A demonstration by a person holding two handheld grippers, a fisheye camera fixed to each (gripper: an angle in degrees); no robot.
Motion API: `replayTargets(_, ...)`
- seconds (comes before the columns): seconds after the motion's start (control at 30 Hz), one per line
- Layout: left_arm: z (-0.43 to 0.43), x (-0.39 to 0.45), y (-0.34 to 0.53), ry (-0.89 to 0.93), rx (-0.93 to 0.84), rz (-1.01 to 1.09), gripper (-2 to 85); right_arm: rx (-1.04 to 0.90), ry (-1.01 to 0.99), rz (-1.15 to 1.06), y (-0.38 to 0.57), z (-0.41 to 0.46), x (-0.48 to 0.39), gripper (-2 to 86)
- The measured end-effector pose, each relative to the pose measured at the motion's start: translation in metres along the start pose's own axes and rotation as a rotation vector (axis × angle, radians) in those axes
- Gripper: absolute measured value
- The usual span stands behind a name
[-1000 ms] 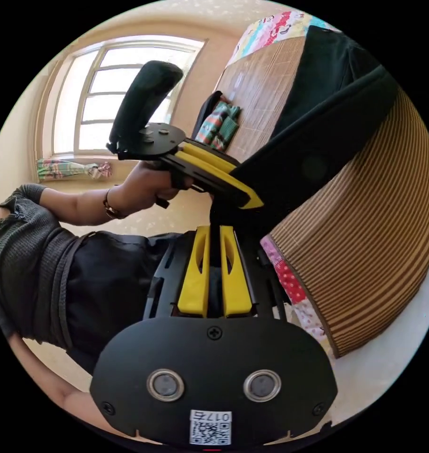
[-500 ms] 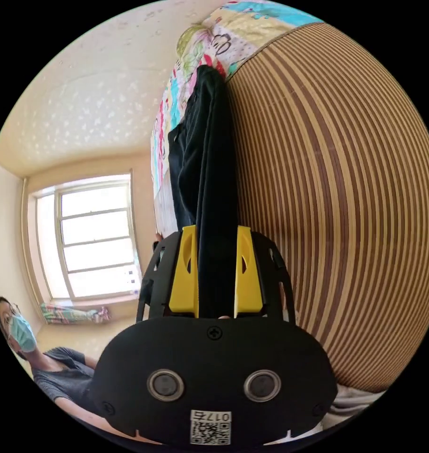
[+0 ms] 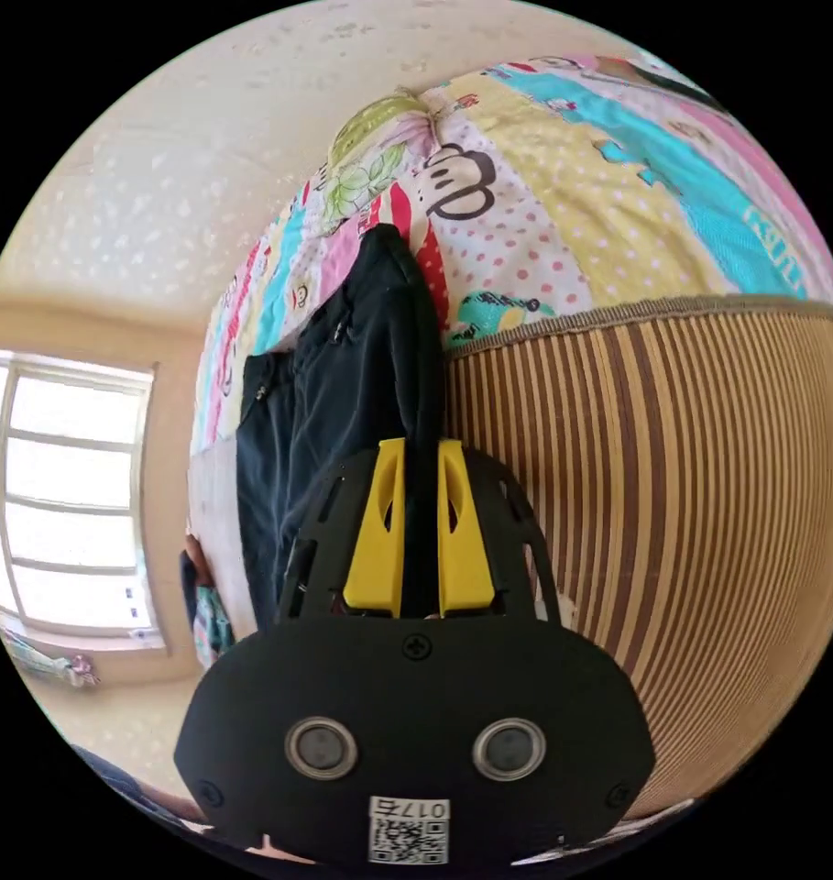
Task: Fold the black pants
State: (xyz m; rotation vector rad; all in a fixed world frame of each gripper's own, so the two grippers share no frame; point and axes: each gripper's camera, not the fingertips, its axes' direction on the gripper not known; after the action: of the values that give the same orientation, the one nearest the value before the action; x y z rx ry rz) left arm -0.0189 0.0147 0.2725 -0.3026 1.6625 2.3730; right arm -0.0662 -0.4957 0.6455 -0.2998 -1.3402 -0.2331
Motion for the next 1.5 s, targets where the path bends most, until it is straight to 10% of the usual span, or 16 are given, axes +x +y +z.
replayTargets(0.27,-0.048,-0.038,0.059,0.295,0.135,-0.122,2.6,0.426,0.153,-0.274,0.085,-0.042,-0.242,3.2)
replayTargets(0.47,-0.099,-0.093,0.129,0.324,0.268,-0.321,3.7,0.142,0.022,-0.407,0.059,0.093,-0.348,5.3)
replayTargets(1.03,-0.167,-0.121,0.152,0.381,0.145,-0.294,4.5,-0.338,-0.196,-0.135,0.411,0.041,-0.111,6.6)
replayTargets(1.3,-0.205,-0.130,0.171,1.164,0.193,-0.010,3.5,-0.327,-0.868,0.051,0.485,0.000,-0.076,0.8)
replayTargets(1.43,-0.223,-0.150,0.197,1.008,0.202,-0.138,3.6,-0.109,-0.953,0.116,0.496,-0.053,-0.045,0.4)
replayTargets(1.5,-0.226,-0.164,0.207,0.841,0.186,-0.281,3.8,-0.229,-0.611,0.123,0.502,-0.056,-0.032,0.4)
